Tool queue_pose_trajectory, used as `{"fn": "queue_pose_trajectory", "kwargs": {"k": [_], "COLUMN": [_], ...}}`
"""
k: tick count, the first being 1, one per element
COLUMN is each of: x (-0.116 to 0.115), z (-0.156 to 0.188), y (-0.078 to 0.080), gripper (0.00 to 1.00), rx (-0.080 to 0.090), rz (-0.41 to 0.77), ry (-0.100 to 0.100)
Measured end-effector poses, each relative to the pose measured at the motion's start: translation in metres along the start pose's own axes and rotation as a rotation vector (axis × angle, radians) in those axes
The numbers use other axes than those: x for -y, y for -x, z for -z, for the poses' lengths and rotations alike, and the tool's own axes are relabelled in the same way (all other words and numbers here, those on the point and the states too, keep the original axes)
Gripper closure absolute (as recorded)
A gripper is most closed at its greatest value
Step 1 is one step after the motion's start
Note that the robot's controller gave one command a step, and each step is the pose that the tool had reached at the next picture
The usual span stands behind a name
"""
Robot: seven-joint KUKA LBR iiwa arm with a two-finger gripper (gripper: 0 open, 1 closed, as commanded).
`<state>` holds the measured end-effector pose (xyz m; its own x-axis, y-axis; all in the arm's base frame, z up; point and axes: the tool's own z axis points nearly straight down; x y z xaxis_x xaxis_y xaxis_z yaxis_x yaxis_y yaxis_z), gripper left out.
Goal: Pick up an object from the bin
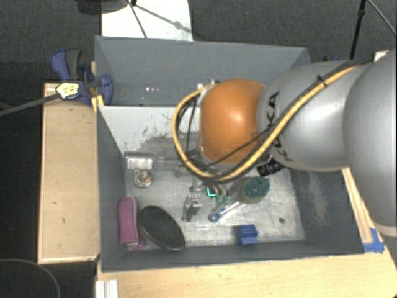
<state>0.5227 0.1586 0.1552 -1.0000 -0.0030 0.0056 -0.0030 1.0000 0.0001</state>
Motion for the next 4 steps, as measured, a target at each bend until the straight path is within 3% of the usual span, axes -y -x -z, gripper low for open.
{"fn": "queue_pose_trajectory", "kwargs": {"k": [1, 2, 3, 4], "x": [0.077, 0.105, 0.103, 0.103], "z": [-0.087, -0.078, -0.077, -0.078], "y": [-0.033, -0.035, -0.034, -0.035], "gripper": [0.0, 0.0, 1.0, 0.0], "rx": [0.01, 0.005, 0.011, 0.006], "rz": [0.002, 0.047, 0.042, 0.038], "ry": [0.002, -0.001, 0.001, 0.001]}}
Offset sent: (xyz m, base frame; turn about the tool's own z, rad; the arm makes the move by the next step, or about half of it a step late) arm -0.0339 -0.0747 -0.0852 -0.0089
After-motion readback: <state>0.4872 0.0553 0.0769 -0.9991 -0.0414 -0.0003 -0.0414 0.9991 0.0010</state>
